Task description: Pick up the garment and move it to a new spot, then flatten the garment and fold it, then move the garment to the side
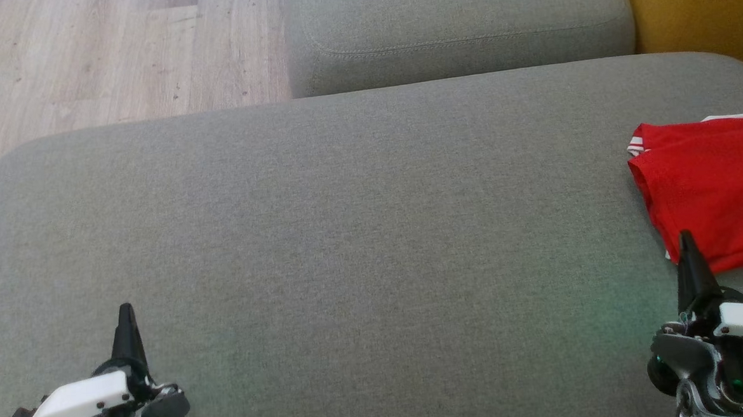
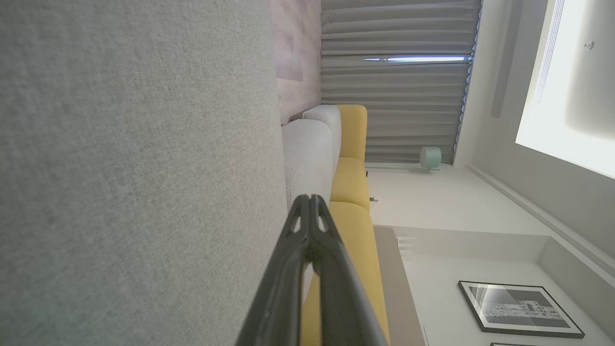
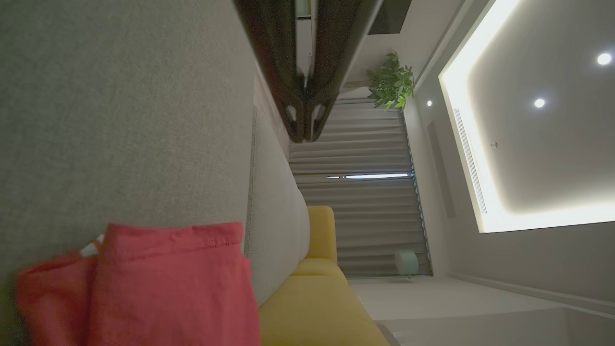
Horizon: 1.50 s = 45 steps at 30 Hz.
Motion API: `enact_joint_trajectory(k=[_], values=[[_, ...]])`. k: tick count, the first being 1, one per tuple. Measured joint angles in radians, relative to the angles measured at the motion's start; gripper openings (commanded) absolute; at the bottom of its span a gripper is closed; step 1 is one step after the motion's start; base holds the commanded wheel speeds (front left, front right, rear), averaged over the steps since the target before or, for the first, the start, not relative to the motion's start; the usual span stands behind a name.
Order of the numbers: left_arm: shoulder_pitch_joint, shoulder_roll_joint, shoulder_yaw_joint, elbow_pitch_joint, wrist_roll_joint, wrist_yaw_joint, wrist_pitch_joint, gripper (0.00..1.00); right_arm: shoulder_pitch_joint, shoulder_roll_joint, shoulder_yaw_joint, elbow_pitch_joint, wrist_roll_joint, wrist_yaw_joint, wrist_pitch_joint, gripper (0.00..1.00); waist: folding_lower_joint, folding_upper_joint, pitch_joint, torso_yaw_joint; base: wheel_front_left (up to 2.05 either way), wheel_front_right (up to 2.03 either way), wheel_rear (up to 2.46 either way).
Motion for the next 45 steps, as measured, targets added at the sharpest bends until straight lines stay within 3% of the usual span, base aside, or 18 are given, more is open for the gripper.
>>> enact_joint_trajectory(k=[45], values=[[0.000,-0.001,0.002,0.000,0.007,0.000,0.000,0.00,0.000,0.001,-0.002,0.000,0.000,0.000,0.001,0.00,0.0000,0.0000,0.000,0.000,0.00,0.00,0.00]])
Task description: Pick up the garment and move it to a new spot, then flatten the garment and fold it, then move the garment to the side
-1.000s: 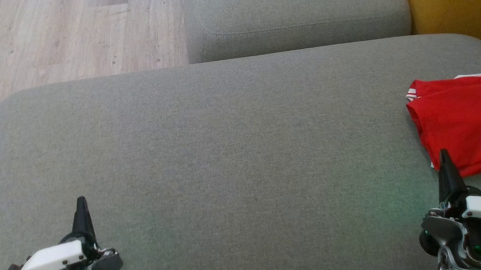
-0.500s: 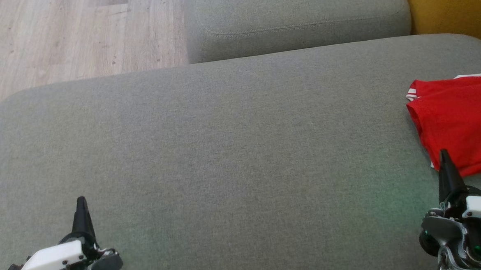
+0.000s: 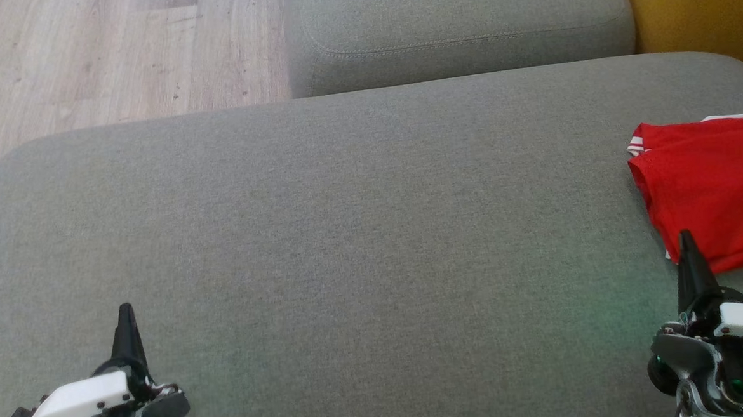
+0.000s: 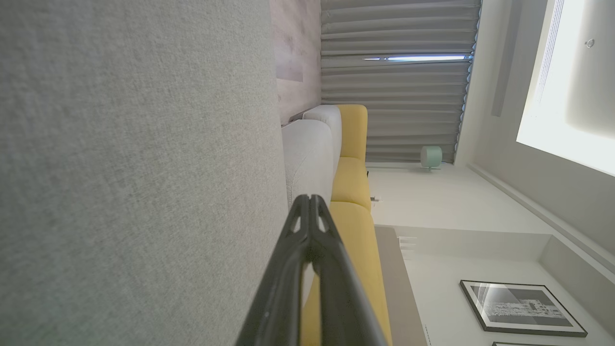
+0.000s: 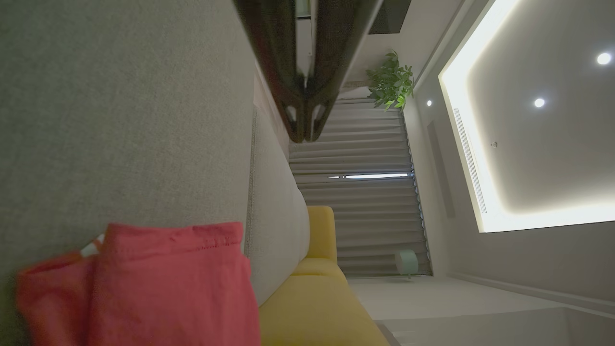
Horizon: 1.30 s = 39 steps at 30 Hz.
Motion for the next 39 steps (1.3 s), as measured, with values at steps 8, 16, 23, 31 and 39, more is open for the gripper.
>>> enact_joint_trajectory(k=[8,16,23,31,39], values=[[0.000,0.000,0.000,0.000,0.001,0.000,0.000,0.00,0.000,0.000,0.000,0.000,0.000,0.000,0.000,0.00,0.0000,0.0000,0.000,0.000,0.00,0.00,0.00],[0.000,-0.001,0.001,0.000,0.001,0.000,0.000,0.00,0.000,0.000,0.000,0.000,0.000,0.000,0.000,0.00,0.0000,0.0000,0.000,0.000,0.00,0.00,0.00],[0.000,-0.001,0.001,0.000,0.001,0.000,0.000,0.00,0.000,0.000,0.000,0.000,0.000,0.000,0.000,0.00,0.0000,0.0000,0.000,0.000,0.00,0.00,0.00],[0.000,-0.001,0.002,0.000,0.001,0.000,0.000,0.00,0.000,0.000,0.000,0.000,0.000,0.000,0.000,0.00,0.0000,0.0000,0.000,0.000,0.00,0.00,0.00],[0.000,-0.001,0.003,0.000,0.001,0.000,0.000,0.00,0.000,0.000,0.000,0.000,0.000,0.000,0.000,0.00,0.0000,0.0000,0.000,0.000,0.00,0.00,0.00]])
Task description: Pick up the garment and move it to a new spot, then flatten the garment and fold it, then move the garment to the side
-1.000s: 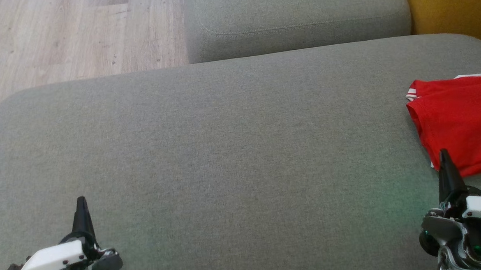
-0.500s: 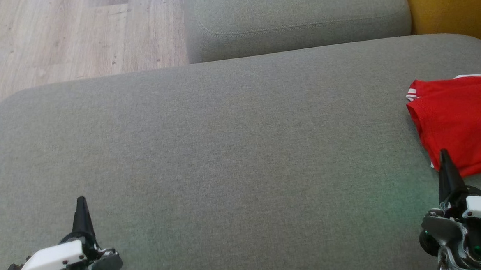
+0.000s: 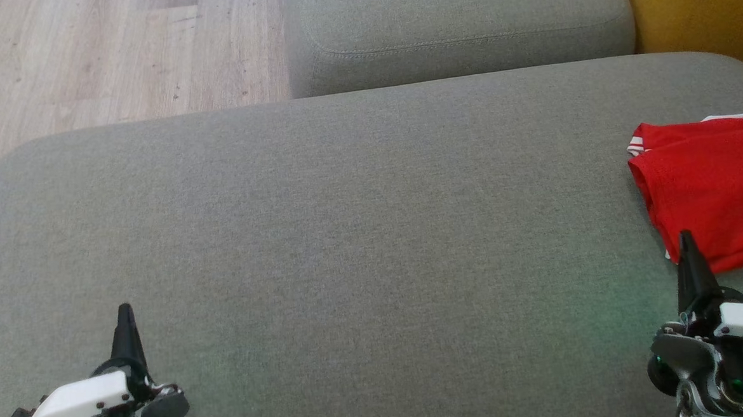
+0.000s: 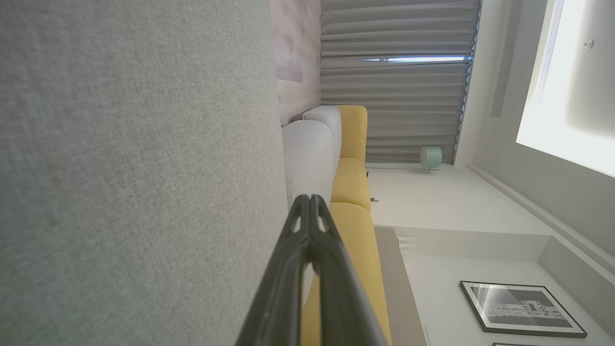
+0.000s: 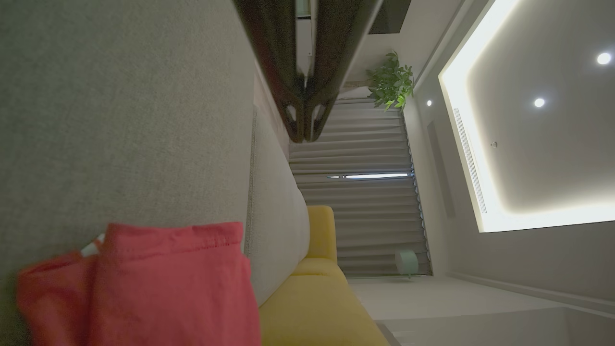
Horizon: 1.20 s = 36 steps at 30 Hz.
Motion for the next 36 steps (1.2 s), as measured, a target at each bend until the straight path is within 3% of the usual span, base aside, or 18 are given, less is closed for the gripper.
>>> enact_joint_trajectory(k=[36], values=[[0.000,0.000,0.002,0.000,0.000,0.000,0.000,0.00,0.000,0.000,0.000,0.000,-0.006,0.000,0.000,0.00,0.0000,0.0000,0.000,0.000,0.00,0.00,0.00]])
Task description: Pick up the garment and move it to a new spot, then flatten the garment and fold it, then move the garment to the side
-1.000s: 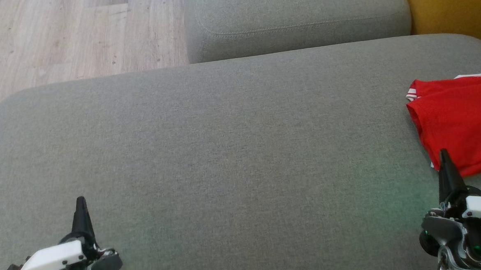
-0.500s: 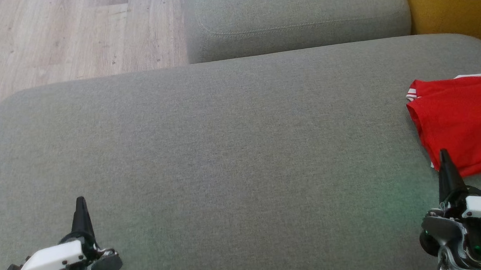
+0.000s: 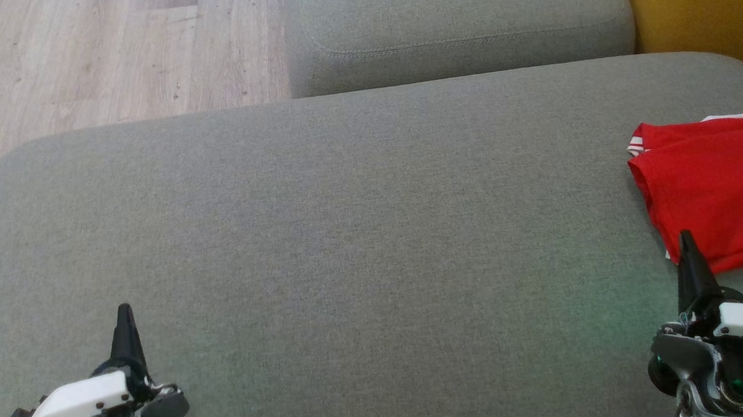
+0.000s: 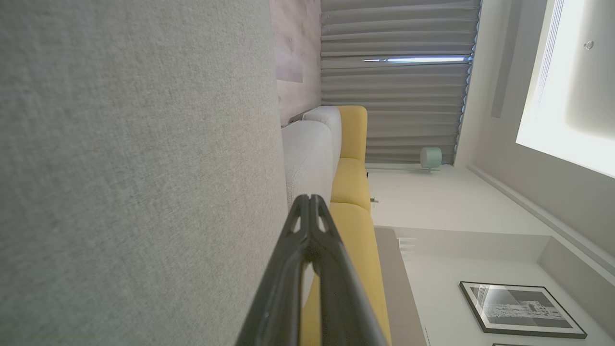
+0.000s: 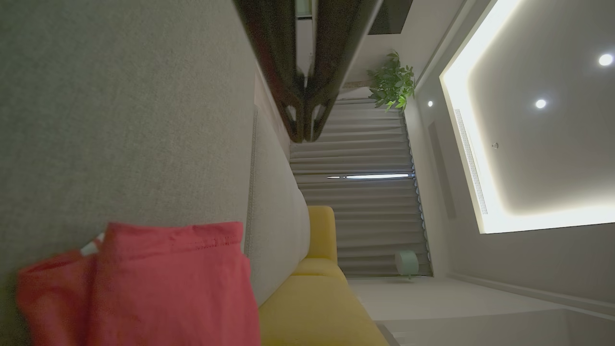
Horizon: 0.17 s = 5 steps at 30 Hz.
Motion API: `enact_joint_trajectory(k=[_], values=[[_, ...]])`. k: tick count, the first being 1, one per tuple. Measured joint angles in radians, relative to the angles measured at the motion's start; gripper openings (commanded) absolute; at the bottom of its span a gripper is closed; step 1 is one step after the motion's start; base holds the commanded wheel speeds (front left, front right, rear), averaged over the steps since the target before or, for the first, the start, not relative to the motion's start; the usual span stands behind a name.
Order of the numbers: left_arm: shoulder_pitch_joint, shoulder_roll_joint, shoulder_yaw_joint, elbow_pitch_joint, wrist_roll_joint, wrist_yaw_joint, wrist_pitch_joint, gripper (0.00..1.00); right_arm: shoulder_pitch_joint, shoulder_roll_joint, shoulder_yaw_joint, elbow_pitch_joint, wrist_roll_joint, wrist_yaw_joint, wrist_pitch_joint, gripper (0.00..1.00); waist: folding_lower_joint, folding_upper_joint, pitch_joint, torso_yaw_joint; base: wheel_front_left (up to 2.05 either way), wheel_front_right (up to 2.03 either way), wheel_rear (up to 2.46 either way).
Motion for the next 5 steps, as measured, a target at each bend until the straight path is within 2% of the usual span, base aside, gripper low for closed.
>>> enact_joint_trajectory(k=[5], values=[[0.000,0.000,0.000,0.000,0.000,0.000,0.000,0.00,0.000,0.000,0.000,0.000,0.000,0.000,0.000,0.00,0.0000,0.0000,0.000,0.000,0.00,0.00,0.00]])
